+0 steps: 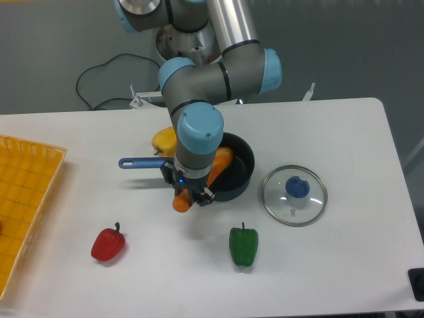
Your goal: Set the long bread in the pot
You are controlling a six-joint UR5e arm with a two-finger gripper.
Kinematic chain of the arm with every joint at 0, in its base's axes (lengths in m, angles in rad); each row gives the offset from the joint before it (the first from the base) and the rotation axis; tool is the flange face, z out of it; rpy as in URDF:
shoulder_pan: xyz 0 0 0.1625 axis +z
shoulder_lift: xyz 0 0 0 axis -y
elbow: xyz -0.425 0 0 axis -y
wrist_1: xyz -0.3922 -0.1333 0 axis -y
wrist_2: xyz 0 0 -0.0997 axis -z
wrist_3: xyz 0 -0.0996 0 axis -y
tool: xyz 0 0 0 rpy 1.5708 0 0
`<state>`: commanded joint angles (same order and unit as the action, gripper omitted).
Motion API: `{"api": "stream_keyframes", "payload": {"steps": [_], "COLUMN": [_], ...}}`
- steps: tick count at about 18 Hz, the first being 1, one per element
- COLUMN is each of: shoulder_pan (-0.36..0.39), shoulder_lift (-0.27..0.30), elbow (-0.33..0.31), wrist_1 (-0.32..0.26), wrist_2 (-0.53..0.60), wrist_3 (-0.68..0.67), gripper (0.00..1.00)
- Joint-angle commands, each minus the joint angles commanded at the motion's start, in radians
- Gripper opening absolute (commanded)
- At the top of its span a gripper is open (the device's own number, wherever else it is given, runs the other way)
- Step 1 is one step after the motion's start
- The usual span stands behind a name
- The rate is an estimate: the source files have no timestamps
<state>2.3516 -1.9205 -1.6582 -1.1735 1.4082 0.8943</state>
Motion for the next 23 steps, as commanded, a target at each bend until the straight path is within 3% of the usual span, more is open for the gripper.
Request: {"api": "stream_keyframes", "payload": {"steps": [1, 3, 5, 9, 16, 23], "shoulder_pan": [0.002, 0.002, 0.002, 0.005, 0.015, 0.015], "shoulder_lift": [0.002, 0.006, 0.008, 0.012, 0.074, 0.077], "elbow": [0.002, 0.006, 0.020, 0.095, 0.121, 0.176], "wrist_1": [-0.002, -0.003, -0.018, -0.121, -0.218, -0.255], "wrist_2": [0.000, -0.005, -0.005, -0.006, -0.005, -0.008], "wrist_3": [0.000, 0.000, 0.000, 0.000, 0.006, 0.002], "gripper": [0.22, 0.19, 0.18, 0.18, 0.18, 0.18]}}
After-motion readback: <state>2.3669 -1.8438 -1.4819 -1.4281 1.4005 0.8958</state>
